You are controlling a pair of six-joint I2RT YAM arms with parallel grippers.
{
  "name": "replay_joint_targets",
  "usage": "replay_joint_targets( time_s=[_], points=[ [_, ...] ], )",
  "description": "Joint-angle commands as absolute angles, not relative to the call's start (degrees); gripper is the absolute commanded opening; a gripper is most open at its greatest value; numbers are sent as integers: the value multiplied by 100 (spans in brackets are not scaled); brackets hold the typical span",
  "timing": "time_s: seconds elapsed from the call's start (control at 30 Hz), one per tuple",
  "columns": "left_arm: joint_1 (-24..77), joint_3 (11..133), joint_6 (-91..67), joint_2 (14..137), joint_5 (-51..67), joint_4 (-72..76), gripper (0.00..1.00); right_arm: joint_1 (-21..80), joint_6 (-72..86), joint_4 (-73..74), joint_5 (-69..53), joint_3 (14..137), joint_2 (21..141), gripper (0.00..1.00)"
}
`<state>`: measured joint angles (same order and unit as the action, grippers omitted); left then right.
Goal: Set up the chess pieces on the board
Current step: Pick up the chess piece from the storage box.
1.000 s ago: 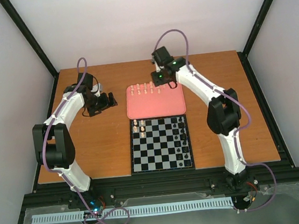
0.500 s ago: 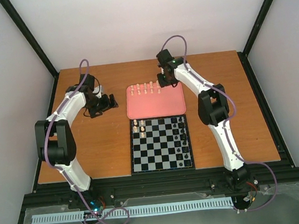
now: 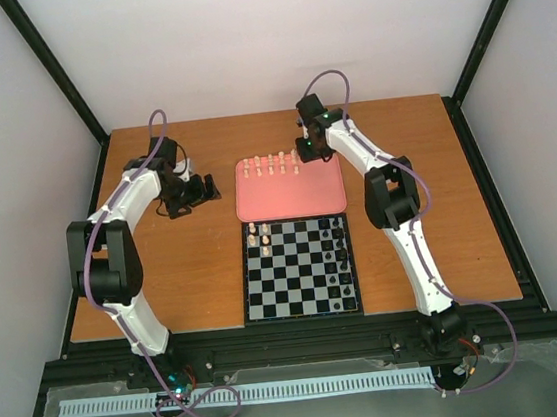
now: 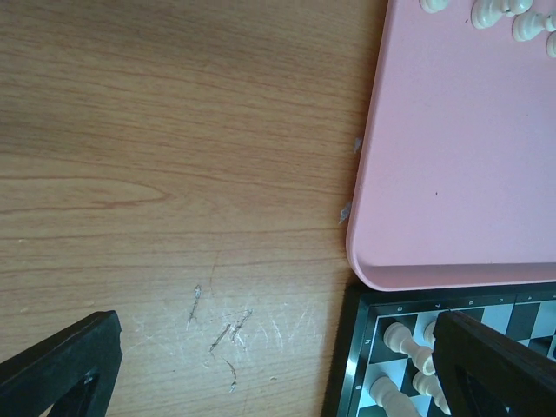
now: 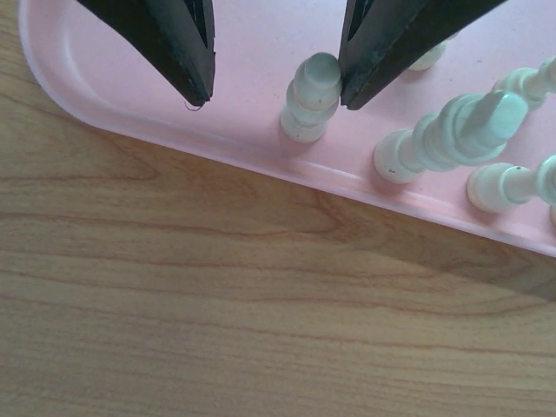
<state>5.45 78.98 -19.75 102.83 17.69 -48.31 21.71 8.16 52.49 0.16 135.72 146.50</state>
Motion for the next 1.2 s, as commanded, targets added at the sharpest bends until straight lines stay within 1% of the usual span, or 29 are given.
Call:
replay_joint_targets(
  time_s=[0.0,0.27,0.57,0.7,0.77,0.97,1.17],
  points=[
    [496,8111,-1977,10301,1828,-4785,100,2074,786,5049,-165,13799,14772,40],
    [501,8103,-1964,10394,1823,-4766,100,2064,734,5082,-291,14076,15009,40],
    [497,8113,-1978,10468,1839,-4765,100,2056,737,5075,-384,14098,15095,29],
    [492,8110,-1971,10474,1838,-4763,100,2048,747,5050,-389,14123,15108,23],
    [500,8104,-1976,10479,1837,-4755,100,2045,747,5029,-381,14128,15108,22],
    [495,8095,-1975,10483,1838,-4760,100,2047,730,5101,-384,14150,15051,9],
    [496,8107,-1977,10444,1839,-4764,100,2083,732,5147,-385,13830,14461,7]
  ],
)
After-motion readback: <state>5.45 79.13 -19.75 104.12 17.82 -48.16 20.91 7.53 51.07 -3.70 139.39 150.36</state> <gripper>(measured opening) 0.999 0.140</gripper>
